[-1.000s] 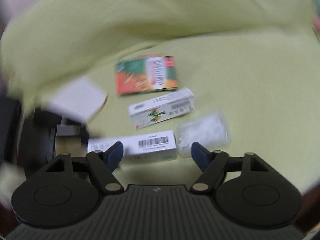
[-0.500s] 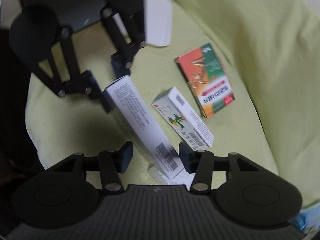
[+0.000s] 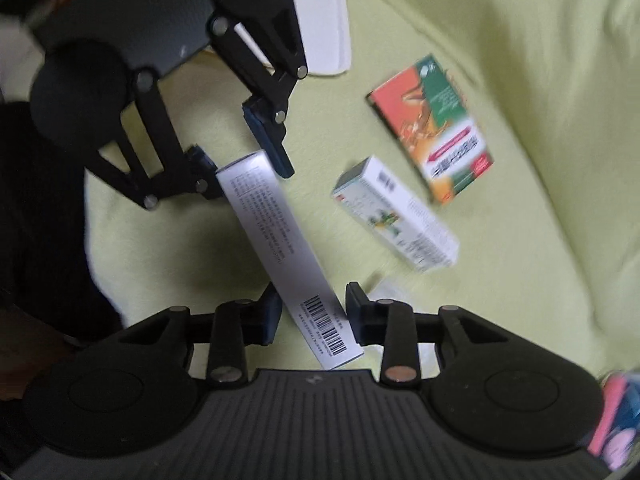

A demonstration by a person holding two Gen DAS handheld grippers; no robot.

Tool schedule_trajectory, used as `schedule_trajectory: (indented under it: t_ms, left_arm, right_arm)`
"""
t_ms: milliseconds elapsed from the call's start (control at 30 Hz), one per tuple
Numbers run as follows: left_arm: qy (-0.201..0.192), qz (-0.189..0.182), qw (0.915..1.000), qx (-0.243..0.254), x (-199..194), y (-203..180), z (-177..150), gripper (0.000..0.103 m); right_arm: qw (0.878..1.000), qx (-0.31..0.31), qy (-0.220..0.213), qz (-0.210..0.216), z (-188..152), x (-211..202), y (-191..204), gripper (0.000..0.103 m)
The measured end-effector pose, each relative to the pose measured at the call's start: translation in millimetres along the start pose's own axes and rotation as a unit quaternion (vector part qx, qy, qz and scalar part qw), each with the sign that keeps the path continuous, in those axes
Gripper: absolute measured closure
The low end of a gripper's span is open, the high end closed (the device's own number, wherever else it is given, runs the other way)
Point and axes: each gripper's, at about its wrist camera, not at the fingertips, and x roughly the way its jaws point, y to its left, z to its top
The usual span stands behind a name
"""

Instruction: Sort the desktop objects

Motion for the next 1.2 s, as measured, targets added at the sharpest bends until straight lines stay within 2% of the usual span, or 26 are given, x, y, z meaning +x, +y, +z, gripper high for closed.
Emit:
schedule_trajectory:
  t_ms: [133, 267, 333, 567, 667, 733, 900, 967, 1067, 1200]
  left_arm:
    - [0.005, -0.004, 0.9999, 0.013, 3, -4, -1, 0.066]
    - [0.000, -0.004, 0.9998, 0.020, 2, -7, -2, 0.067]
    - [-0.001, -0.005, 0.9998, 0.020, 3, -7, -3, 0.067]
    - [-0.008, 0.010, 0.9999, 0.002, -1, -1, 0, 0.060]
    - [-0.002, 0.021, 0.9998, 0.006, -2, 0, 2, 0.060]
    - [0.004, 0.022, 0.9997, 0.006, -3, 0, 1, 0.060]
    - [0.002, 0.013, 0.9999, 0.007, -4, -5, 2, 0.060]
    - [0.000, 0.007, 1.0000, 0.007, -2, -8, 3, 0.060]
    - [0.000, 0.000, 1.0000, 0.005, 3, -10, 4, 0.060]
    - [0.005, -0.002, 1.0000, 0.006, 12, -11, 3, 0.060]
  right_arm:
    - [0.999, -0.036, -0.002, -0.003, -2, 4, 7, 0.073]
    - [0.992, -0.119, -0.015, -0.036, -6, 9, 32, 0.075]
    - [0.991, -0.121, -0.022, -0.044, -6, 12, 37, 0.075]
    - [0.999, -0.021, -0.024, -0.021, -7, 10, 20, 0.077]
    - [0.998, 0.055, -0.015, 0.015, -9, 3, 3, 0.080]
    - [0.991, 0.125, -0.007, 0.051, -11, -1, -13, 0.080]
    - [0.955, 0.267, 0.003, 0.133, -21, 4, -42, 0.080]
    - [0.947, 0.288, 0.012, 0.144, -24, 10, -45, 0.080]
    - [0.944, 0.297, 0.018, 0.144, -27, 20, -43, 0.081]
    - [0.934, 0.322, 0.011, 0.153, -35, 28, -45, 0.080]
